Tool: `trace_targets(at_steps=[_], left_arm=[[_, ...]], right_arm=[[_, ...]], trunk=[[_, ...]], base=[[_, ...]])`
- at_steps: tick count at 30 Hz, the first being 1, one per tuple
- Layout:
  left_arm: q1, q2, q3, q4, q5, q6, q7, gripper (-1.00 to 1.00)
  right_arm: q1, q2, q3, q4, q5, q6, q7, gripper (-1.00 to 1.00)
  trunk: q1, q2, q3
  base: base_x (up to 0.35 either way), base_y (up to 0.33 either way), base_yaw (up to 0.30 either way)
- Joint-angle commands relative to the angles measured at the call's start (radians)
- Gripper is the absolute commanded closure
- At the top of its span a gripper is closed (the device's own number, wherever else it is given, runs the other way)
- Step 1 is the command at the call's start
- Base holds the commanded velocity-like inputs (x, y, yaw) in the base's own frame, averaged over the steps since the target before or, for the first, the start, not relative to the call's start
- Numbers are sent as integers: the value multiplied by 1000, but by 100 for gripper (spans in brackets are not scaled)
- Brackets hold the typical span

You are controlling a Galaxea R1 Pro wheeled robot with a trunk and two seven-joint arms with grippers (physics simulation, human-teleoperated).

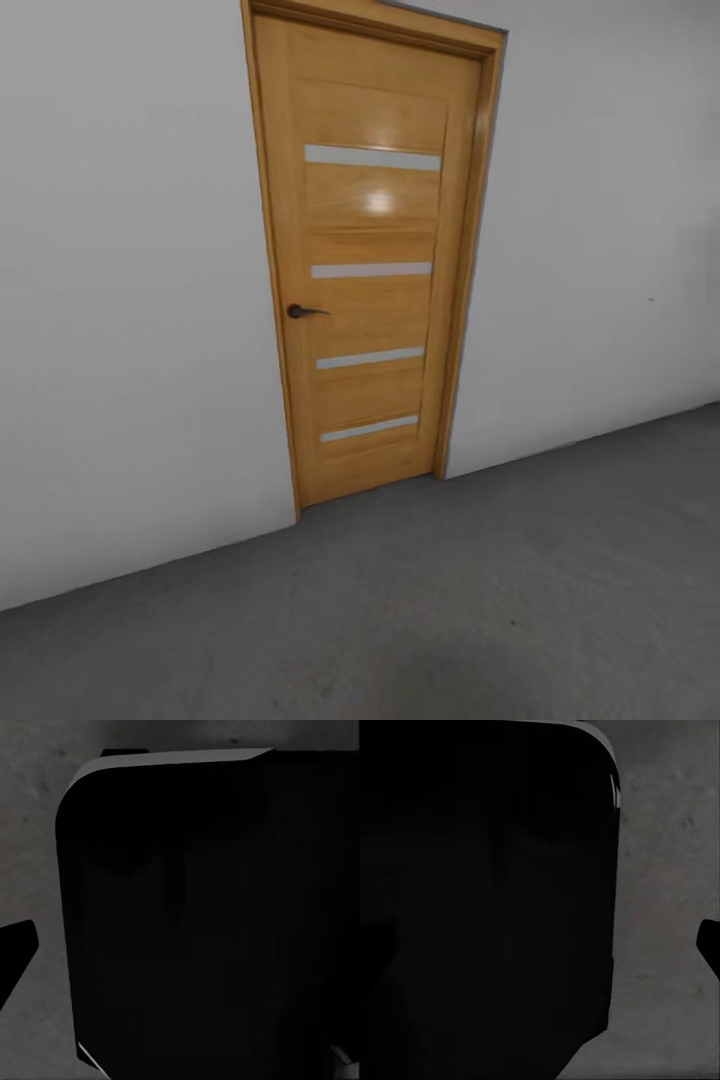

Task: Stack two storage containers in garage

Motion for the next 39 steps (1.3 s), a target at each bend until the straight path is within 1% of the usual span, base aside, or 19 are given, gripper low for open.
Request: trace_targets(at_steps=[1, 3, 4, 7, 12, 21, 27, 39], left_arm=[[0, -2, 2, 0, 1, -3, -1, -100], [0, -8, 6, 1, 5, -5, -1, -100], [0, -10, 8, 2, 16, -8, -1, -100], [0, -11, 9, 2, 37, -9, -2, -100], [0, -11, 8, 2, 59, -10, -2, -100], [0, -11, 8, 2, 68, -10, -2, -100], [0, -11, 7, 3, 69, -10, -1, -100], [0, -11, 5, 4, 73, -3, 0, -100]], right_arm=[[0, 0, -1, 0, -1, -4, 0, -100], [0, 0, -1, 0, -1, -4, 0, -100], [-1, 0, -2, 0, -10, -4, 0, -100], [0, 0, -1, 0, -33, -3, -1, -100], [0, 0, 0, 0, -46, -3, -1, -100], [0, 2, 1, 0, -48, -5, -2, -100], [0, 2, 7, 0, -42, -7, -3, -100], [-1, 2, 13, 0, -33, -9, -4, -100]], trunk=[[0, 0, -1], [0, 0, -1], [0, 0, -1], [0, 0, -1], [0, 0, -1], [0, 0, -1], [0, 0, -1], [0, 0, -1]], base=[[0, 0, -298], [0, 0, -298], [0, 0, -298], [0, 0, -298], [0, 0, -298], [0, 0, -286], [120, 0, -72], [304, 0, -5]])
